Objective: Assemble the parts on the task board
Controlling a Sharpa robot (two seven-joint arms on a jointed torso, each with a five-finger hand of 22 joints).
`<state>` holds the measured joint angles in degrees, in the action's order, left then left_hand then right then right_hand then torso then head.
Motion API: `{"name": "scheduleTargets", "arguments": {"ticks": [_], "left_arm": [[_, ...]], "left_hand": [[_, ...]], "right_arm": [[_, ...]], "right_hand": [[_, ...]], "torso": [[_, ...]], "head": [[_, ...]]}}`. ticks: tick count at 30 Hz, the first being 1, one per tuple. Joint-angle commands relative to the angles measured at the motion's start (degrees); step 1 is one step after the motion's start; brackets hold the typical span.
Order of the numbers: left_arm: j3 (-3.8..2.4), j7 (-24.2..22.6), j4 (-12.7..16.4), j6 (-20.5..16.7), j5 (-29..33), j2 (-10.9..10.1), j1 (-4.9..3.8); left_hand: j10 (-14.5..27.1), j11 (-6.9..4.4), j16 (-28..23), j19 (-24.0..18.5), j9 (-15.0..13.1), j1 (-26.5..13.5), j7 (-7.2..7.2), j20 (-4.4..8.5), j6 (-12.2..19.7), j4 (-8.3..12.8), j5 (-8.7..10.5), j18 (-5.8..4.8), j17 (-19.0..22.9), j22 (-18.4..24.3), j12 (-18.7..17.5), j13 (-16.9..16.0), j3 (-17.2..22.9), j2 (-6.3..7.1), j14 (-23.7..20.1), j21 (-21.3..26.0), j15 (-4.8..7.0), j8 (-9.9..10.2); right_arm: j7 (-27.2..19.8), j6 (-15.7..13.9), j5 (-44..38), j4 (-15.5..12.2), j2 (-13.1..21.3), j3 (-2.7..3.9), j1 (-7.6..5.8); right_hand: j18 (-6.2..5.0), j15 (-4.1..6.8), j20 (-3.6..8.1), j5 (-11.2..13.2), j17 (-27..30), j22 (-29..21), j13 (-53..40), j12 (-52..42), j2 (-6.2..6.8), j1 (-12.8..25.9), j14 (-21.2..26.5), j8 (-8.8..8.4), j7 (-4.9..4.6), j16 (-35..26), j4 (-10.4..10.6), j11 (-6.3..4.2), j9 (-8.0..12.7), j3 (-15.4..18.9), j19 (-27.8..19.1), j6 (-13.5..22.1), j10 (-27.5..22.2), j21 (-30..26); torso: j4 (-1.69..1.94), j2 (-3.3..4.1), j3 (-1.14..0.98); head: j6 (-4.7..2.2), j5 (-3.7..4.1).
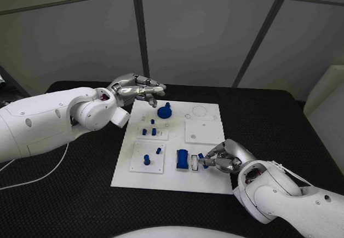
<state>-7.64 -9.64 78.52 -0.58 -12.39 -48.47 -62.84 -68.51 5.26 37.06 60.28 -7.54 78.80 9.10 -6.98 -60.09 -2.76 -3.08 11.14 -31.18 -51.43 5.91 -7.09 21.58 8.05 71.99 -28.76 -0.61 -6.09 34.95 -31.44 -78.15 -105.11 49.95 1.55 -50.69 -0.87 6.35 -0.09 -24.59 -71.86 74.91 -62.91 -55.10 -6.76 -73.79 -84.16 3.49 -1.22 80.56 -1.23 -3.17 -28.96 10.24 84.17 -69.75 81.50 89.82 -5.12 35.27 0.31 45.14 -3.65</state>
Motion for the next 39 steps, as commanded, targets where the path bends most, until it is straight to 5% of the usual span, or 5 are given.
{"name": "scheduleTargets", "arguments": {"ticks": [1, 12, 32, 39], "left_arm": [[-0.04, 0.0, 0.1, 0.6, 0.3, 0.1, -0.09], [-0.04, 0.1, 0.1, 0.8, 0.3, 0.2, -0.11], [-0.04, 0.3, 0.2, 0.8, 0.3, 0.2, -0.14], [-0.04, 0.3, 0.2, 0.8, 0.3, 0.2, -0.14]], "left_hand": [[0.3, 0.01, -0.4, 0.5, -0.1, 0.0, -0.20, -0.05, 0.2, 0.0, 0.32, -0.76, 0.1, 0.1, -0.3, -0.1, -0.3, -0.38, -0.2, 0.2, -0.30, 0.3], [0.3, 0.01, -0.4, 0.5, -0.1, 0.0, -0.21, -0.05, 0.2, 0.0, 0.32, -0.76, 0.1, 0.1, -0.3, -0.1, -0.3, -0.38, -0.2, 0.2, -0.30, 0.3], [0.3, 0.01, -0.4, 0.5, -0.1, 0.0, -0.21, -0.05, 0.2, 0.0, 0.32, -0.76, 0.1, 0.1, -0.3, -0.1, -0.3, -0.37, -0.2, 0.3, -0.30, 0.3], [0.3, 0.01, -0.4, 0.5, -0.1, 0.0, -0.21, -0.05, 0.2, 0.0, 0.32, -0.76, 0.1, 0.1, -0.3, -0.1, -0.3, -0.37, -0.2, 0.3, -0.30, 0.3]], "right_arm": [[-0.3, 2.9, 2.6, 0.8, -0.8, 0.05, -0.11], [1.3, 6.7, 3.0, 2.9, -3.1, 0.07, -0.28], [1.2, 6.7, 2.9, 3.8, -5.0, 0.08, -0.36], [1.1, 6.2, 2.2, 3.8, -4.8, 0.08, -0.36]], "right_hand": [[0.87, 0.35, 0.31, 0.1, -0.1, 15.1, -0.2, -0.4, 0.27, 1.6, -2.6, 0.33, 0.38, 0.3, 0.6, -0.03, 0.0, 0.3, 5.8, -0.8, 0.6, 0.2], [0.87, 0.44, 0.35, 0.6, -0.5, 15.1, -0.5, -0.7, 0.53, 3.5, -2.7, 0.61, 0.62, 0.5, 2.0, -0.18, -0.2, 1.4, 5.8, -1.8, 0.7, 0.2], [0.87, 0.45, 0.39, 1.6, -0.5, 15.1, -0.7, -0.7, 1.29, 5.9, -2.6, 0.58, 0.61, 0.4, 4.2, -0.18, -0.4, 3.0, 5.8, -2.4, 0.8, 0.2], [0.87, 0.37, 0.31, 10.6, -0.4, 15.1, -1.0, -0.8, 2.62, 8.5, -2.6, 0.61, 0.49, 0.4, 8.1, -0.04, -1.0, 5.5, 5.8, -2.9, 0.9, 0.2]], "torso": [[-0.04, 0.06, -0.03], [-0.10, 0.02, 0.00], [-0.12, -0.02, -0.03], [-0.12, -0.02, -0.03]], "head": [[-0.09, -0.05], [0.10, -0.29], [0.04, -0.44], [0.00, -0.41]]}}
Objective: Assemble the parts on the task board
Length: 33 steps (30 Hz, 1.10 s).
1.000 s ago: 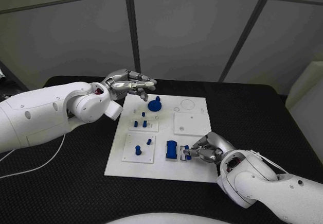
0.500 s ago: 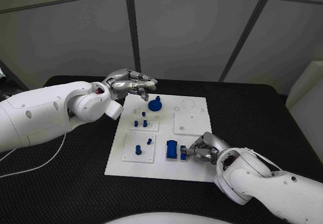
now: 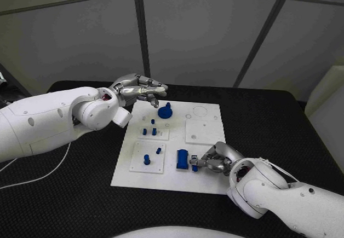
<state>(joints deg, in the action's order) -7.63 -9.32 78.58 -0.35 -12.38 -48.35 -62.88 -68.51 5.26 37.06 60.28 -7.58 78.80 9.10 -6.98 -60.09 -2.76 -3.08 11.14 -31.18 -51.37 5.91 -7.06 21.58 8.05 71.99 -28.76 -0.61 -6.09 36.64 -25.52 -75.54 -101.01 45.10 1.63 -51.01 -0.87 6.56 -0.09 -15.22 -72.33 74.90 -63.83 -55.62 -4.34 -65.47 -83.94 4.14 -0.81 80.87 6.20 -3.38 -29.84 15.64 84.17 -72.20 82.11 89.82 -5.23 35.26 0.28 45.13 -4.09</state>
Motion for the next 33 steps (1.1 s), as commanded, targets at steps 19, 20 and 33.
{"name": "scheduleTargets", "arguments": {"ticks": [19, 20, 33], "left_arm": [[-0.04, 0.0, 0.0, 0.6, 0.3, -0.1, -0.10], [-0.04, 0.0, 0.0, 0.6, 0.3, -0.1, -0.10], [-0.04, 0.1, 0.0, 0.7, 0.3, 0.0, -0.10]], "left_hand": [[0.4, 0.01, -0.4, 0.5, -0.1, 0.1, -0.22, -0.06, 0.2, 0.0, 0.32, -0.76, 0.1, 0.1, -0.3, -0.1, -0.4, -0.37, -0.2, 0.4, -0.30, 0.3], [0.4, 0.01, -0.4, 0.5, -0.1, 0.1, -0.22, -0.06, 0.2, 0.0, 0.32, -0.76, 0.1, 0.1, -0.3, -0.1, -0.4, -0.37, -0.2, 0.4, -0.30, 0.3], [0.4, 0.01, -0.4, 0.5, -0.1, 0.1, -0.22, -0.06, 0.2, 0.0, 0.32, -0.76, 0.1, 0.1, -0.3, -0.1, -0.4, -0.37, -0.2, 0.4, -0.30, 0.3]], "right_arm": [[-2.9, 0.6, -2.0, -2.5, 3.2, -0.06, -0.01], [-3.0, 0.8, -2.0, -2.6, 3.2, -0.06, -0.01], [-2.4, 3.2, -2.0, -1.0, 2.3, -0.06, 0.00]], "right_hand": [[0.87, 0.06, 0.24, 7.5, 0.0, 15.1, -0.3, -0.1, 2.11, -3.1, -2.8, -0.15, -0.08, 0.0, 1.4, 0.28, -1.0, 0.5, 5.8, -0.4, 0.2, 0.2], [0.87, 0.06, 0.24, 7.5, 0.0, 15.1, -0.3, -0.1, 2.11, -3.1, -2.8, -0.15, -0.08, 0.0, 1.4, 0.28, -1.1, 0.5, 5.8, -0.5, 0.2, 0.2], [0.87, 0.11, 0.25, 7.6, 0.1, 15.1, -0.4, 0.0, 1.84, -4.8, -2.8, -0.14, 0.04, -0.1, 0.9, 0.19, -1.3, -0.1, 5.8, -0.5, 0.1, 0.2]], "torso": [[0.06, -0.03, -0.08], [0.10, -0.04, -0.09], [0.06, 0.05, -0.01]], "head": [[-0.29, 0.12], [-0.27, 0.10], [-0.18, 0.02]]}}
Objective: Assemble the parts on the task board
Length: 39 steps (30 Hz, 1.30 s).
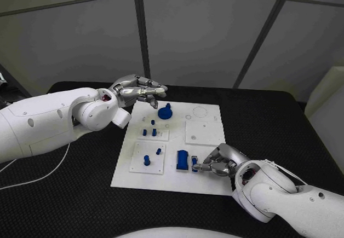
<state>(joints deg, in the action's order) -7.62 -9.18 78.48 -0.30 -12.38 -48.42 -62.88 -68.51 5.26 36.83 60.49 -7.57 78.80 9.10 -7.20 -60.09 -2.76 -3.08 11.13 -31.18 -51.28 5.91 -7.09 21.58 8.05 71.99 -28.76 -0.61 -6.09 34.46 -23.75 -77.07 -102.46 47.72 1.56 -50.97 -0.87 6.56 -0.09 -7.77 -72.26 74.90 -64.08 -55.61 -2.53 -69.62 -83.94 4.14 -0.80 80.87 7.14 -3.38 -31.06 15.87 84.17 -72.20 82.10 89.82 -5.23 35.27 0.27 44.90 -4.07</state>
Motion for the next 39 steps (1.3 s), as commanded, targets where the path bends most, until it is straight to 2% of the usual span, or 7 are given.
{"name": "scheduleTargets", "arguments": {"ticks": [1, 11, 17, 24, 30, 34, 39], "left_arm": [[-0.04, -0.1, 0.1, 0.6, 0.3, 0.1, -0.10], [-0.04, 0.0, 0.1, 0.7, 0.3, 0.0, -0.10], [-0.04, 0.0, 0.1, 0.7, 0.3, 0.0, -0.10], [-0.04, 0.0, 0.1, 0.8, 0.3, 0.1, -0.10], [-0.04, 0.0, 0.0, 0.8, 0.3, 0.1, -0.09], [-0.03, 0.0, -0.1, 0.8, 0.3, 0.0, -0.09], [0.13, -0.6, -0.2, 0.1, 0.5, 0.1, -0.06]], "left_hand": [[0.4, 0.01, -0.2, 0.3, -0.1, 0.1, -0.22, 0.16, 0.2, 0.0, 0.32, -0.75, 0.1, 0.1, -0.3, -0.1, -0.4, -0.37, -0.2, 0.4, -0.30, 0.3], [0.4, 0.01, -0.2, 0.3, -0.1, 0.1, -0.22, 0.16, 0.2, 0.0, 0.32, -0.75, 0.1, 0.1, -0.3, -0.1, -0.4, -0.37, -0.2, 0.4, -0.30, 0.3], [0.4, 0.01, -0.2, 0.4, -0.1, 0.1, -0.23, 0.15, 0.2, 0.0, 0.32, -0.75, 0.1, 0.1, -0.3, -0.1, -0.5, -0.42, -0.2, 0.4, -0.31, 0.3], [0.4, 0.01, -0.2, 0.4, -0.1, 0.1, -0.23, 0.15, 0.2, 0.0, 0.32, -0.75, 0.1, 0.1, -0.3, -0.1, -0.5, -0.42, -0.2, 0.4, -0.31, 0.3], [0.4, 0.01, -0.2, 0.4, -0.1, 0.1, -0.23, 0.15, 0.2, 0.0, 0.32, -0.75, 0.1, 0.1, -0.3, -0.1, -0.5, -0.42, -0.2, 0.4, -0.31, 0.3], [0.4, 0.01, -0.2, 0.4, -0.1, 0.1, -0.23, 0.15, 0.2, 0.0, 0.32, -0.75, 0.1, 0.1, -0.3, -0.1, -0.5, -0.42, -0.2, 0.4, -0.31, 0.3], [0.4, 0.02, -0.3, 0.4, -0.1, 0.0, -0.27, 0.13, 0.2, -0.1, 0.33, -0.77, 0.1, 0.2, -0.3, -0.1, -0.6, -0.39, -0.3, 0.6, -0.34, 0.3]], "right_arm": [[-0.2, 1.4, -0.6, 0.7, -0.4, 0.00, -0.05], [-1.7, 0.4, -1.2, 4.3, -1.7, 0.04, -0.06], [-2.4, 1.5, -1.2, 4.5, -2.3, 0.05, -0.06], [-2.4, 1.7, -2.5, 3.7, -2.3, 0.05, -0.05], [-4.3, -1.1, -2.1, 1.9, -1.1, 0.04, -0.04], [-8.7, -3.8, 0.3, 0.6, 0.5, 0.07, -0.07], [-21.6, -5.9, 7.8, 0.6, 2.0, 1.56, -0.41]], "right_hand": [[0.87, 0.12, 0.26, 0.2, 0.0, 15.1, -0.1, 0.0, -0.09, -0.9, -2.8, -0.13, 0.06, -0.1, -0.1, 0.18, -0.1, -0.4, 5.8, -0.5, 0.1, 0.2], [0.87, 0.18, 0.31, 0.3, -0.4, 15.1, -0.3, -0.2, -0.77, -2.0, -2.9, -0.05, 0.19, 0.1, -0.6, 0.08, -0.3, -0.8, 5.8, -0.8, 0.2, 0.2], [0.87, 0.20, 0.33, 0.5, -0.4, 15.1, -0.3, -0.2, -0.63, -2.1, -2.9, -0.01, 0.22, 0.1, -0.7, 0.05, -0.4, -0.7, 5.8, -0.9, 0.2, 0.2], [0.87, 0.38, 0.49, 0.6, -0.4, 15.1, -0.3, 0.0, -0.09, -5.6, -2.9, -0.11, 0.45, 0.1, -3.2, -0.16, -0.6, -1.1, 5.8, -1.0, 0.1, 0.2], [0.87, 0.27, 0.44, -3.8, 0.2, 15.1, 0.1, 0.7, 0.50, -3.9, -2.7, -0.36, 0.18, -0.3, -2.7, 0.04, -0.6, 0.3, 5.8, -0.6, 0.0, 0.2], [0.67, -0.08, 0.16, -5.3, 2.2, 14.6, 1.4, 2.7, 1.51, -2.5, -2.2, -0.62, -0.47, -1.5, -1.9, 0.54, -0.2, 1.3, 5.5, 1.2, -0.8, -0.5], [-0.73, -1.20, -0.73, -5.1, 7.4, 10.8, 6.0, 9.4, 1.66, -3.4, -1.0, -0.60, -2.08, -4.9, -1.9, 1.92, 1.0, 1.0, 2.8, 6.9, -3.7, -5.5]], "torso": [[0.06, 0.04, -0.01], [0.06, 0.04, -0.04], [0.00, -0.01, 0.01], [-0.04, -0.06, 0.02], [-0.11, -0.16, 0.01], [-0.10, -0.20, 0.03], [-0.15, -0.49, 0.08]], "head": [[0.07, -0.01], [0.25, -0.25], [0.29, -0.23], [0.40, -0.21], [0.13, -0.16], [-0.10, -0.15], [-0.57, -0.09]]}}
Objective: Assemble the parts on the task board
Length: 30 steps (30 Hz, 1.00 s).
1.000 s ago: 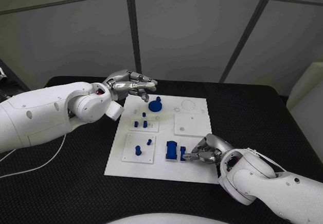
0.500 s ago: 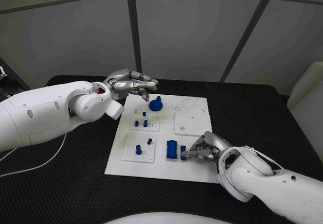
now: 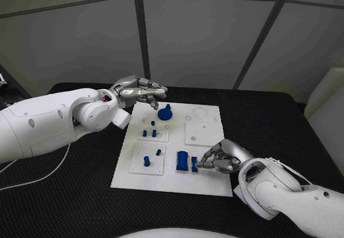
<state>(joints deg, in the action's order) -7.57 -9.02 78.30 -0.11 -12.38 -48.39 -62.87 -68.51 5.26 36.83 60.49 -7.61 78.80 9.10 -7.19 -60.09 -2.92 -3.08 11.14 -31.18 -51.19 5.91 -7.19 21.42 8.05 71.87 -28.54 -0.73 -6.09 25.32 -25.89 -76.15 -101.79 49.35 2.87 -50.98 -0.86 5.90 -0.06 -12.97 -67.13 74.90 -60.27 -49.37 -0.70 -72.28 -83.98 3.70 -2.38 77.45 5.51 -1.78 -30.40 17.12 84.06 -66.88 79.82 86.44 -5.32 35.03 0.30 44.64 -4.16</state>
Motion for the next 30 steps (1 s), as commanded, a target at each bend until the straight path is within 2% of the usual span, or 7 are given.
{"name": "scheduleTargets", "arguments": {"ticks": [1, 4, 7, 9, 15, 18, 30], "left_arm": [[0.15, -0.9, 0.0, -0.3, 0.7, 0.1, -0.04], [0.45, -2.1, -0.2, -1.2, 1.5, 0.3, 0.10], [0.66, -4.0, -0.6, -2.5, 2.7, 0.5, 0.32], [0.81, -5.6, -0.9, -3.8, 3.8, 0.9, 0.51], [1.81, -10.3, -3.4, -9.1, 8.1, 3.0, 0.93], [2.17, -12.3, -5.4, -11.9, 10.1, 4.5, 1.09], [2.57, -16.4, -12.1, -20.2, 16.8, 9.4, 2.12]], "left_hand": [[0.4, 0.03, -0.3, 0.3, -0.1, -0.1, -0.29, 0.12, 0.2, 0.0, 0.33, -0.78, 0.1, 0.1, -0.3, -0.1, -0.5, -0.37, -0.3, 0.4, -0.23, 0.4], [0.7, 0.16, -2.3, -1.1, -0.2, 0.0, -0.34, -0.09, 0.4, -0.2, 0.34, -0.90, 0.8, 0.9, -0.4, -0.1, -0.8, -0.32, -2.8, 1.9, -0.64, 0.5], [1.5, 0.66, -7.5, -4.7, -0.2, 0.2, -0.41, -0.91, 0.7, -0.6, 0.28, -1.34, 3.2, 3.1, -0.9, 0.1, -0.9, -0.58, -7.7, 5.6, -1.77, 0.7], [2.1, 1.13, -11.1, -7.0, -0.2, 0.2, -0.54, -1.55, 1.0, -0.8, 0.22, -1.70, 4.9, 4.6, -1.3, 0.4, -0.9, -0.67, -10.4, 8.2, -2.76, 0.9], [4.3, 1.64, -22.9, -16.5, 0.5, 0.3, -0.88, -4.09, 2.6, -1.8, 0.38, -2.16, 10.9, 12.1, -2.0, 2.4, -1.0, -0.91, -17.3, 18.3, -5.28, 1.8], [5.0, 1.32, -26.3, -18.4, 0.8, 0.3, -1.05, -5.67, 2.9, -2.3, 0.38, -2.18, 13.0, 14.8, -2.0, 3.2, -1.3, -0.96, -18.8, 21.0, -5.07, 1.9], [15.4, 0.31, -33.5, -27.7, 3.4, -2.2, -2.02, -9.07, 7.8, -5.9, 0.40, -2.10, 20.8, 25.0, -2.2, 3.6, -5.5, -0.99, -26.7, 25.4, -4.92, 2.4]], "right_arm": [[-14.7, -3.7, 8.8, 0.2, 0.5, 0.41, -0.63], [-22.1, -2.7, 16.8, 2.0, 0.6, 0.75, -1.94], [-28.3, -0.4, 26.2, 4.9, 0.4, 0.94, -3.65], [-31.4, 1.3, 32.2, 7.6, -0.1, 1.00, -4.82], [-38.4, 5.0, 46.8, 18.2, -3.7, 1.08, -7.45], [-41.0, 6.1, 51.6, 24.1, -6.1, 1.11, -8.27], [-45.8, 9.5, 60.2, 38.1, -13.9, 1.16, -9.21]], "right_hand": [[-1.24, -0.71, -0.93, 0.2, 4.2, 9.4, 4.4, 6.2, -0.18, -1.3, -0.4, -0.15, -0.74, -2.8, -0.6, 0.51, 0.5, -0.4, 1.9, 2.2, -2.7, -4.0], [-2.96, -1.44, -1.56, 0.5, 11.6, 4.4, 12.1, 16.7, -0.58, -3.2, 1.8, -0.06, -1.32, -8.6, -1.8, 1.06, 0.8, -0.7, -1.7, 3.3, -7.2, -10.9], [-7.04, -2.60, -2.82, 0.2, 31.4, -10.4, 17.6, 23.1, -2.15, -6.3, 9.2, -0.14, -2.33, -25.9, -3.7, 2.31, 1.6, -0.8, -12.5, 4.6, -11.9, -31.6], [-9.17, -3.78, -3.77, 0.0, 36.1, -20.5, 22.6, 28.1, -3.52, -8.4, 12.4, -0.23, -3.24, -32.9, -4.9, 3.43, 3.0, -0.7, -19.4, 5.7, -14.2, -45.8], [-8.85, -9.06, -7.93, 0.1, 46.3, -32.5, 38.1, 40.6, -7.11, -12.9, 22.2, -0.27, -6.60, -52.2, -8.8, 7.54, 9.5, 1.1, -28.4, 8.2, -16.7, -62.9], [-8.48, -11.26, -10.07, 0.1, 51.2, -37.5, 43.8, 44.1, -8.40, -12.6, 25.2, -0.16, -6.58, -60.3, -10.6, 8.78, 12.6, 2.4, -30.0, 8.6, -16.9, -69.0], [-9.62, -13.11, -13.61, 0.5, 62.5, -52.7, 56.5, 45.8, -10.83, -5.0, 24.8, -0.08, -6.90, -73.7, -16.3, 9.74, 22.8, 3.6, -33.0, 9.7, -19.0, -83.0]], "torso": [[-0.05, -0.38, 0.06], [-0.17, -0.99, 0.14], [-0.25, -1.75, 0.40], [-0.29, -2.23, 0.53], [-0.61, -4.17, 1.10], [-0.82, -5.06, 1.36], [-1.59, -6.60, 1.45]], "head": [[-0.35, 0.01], [-0.66, 0.07], [-1.33, 0.29], [-1.71, 0.37], [-2.78, 0.26], [-3.29, 0.06], [-4.69, -0.45]]}}
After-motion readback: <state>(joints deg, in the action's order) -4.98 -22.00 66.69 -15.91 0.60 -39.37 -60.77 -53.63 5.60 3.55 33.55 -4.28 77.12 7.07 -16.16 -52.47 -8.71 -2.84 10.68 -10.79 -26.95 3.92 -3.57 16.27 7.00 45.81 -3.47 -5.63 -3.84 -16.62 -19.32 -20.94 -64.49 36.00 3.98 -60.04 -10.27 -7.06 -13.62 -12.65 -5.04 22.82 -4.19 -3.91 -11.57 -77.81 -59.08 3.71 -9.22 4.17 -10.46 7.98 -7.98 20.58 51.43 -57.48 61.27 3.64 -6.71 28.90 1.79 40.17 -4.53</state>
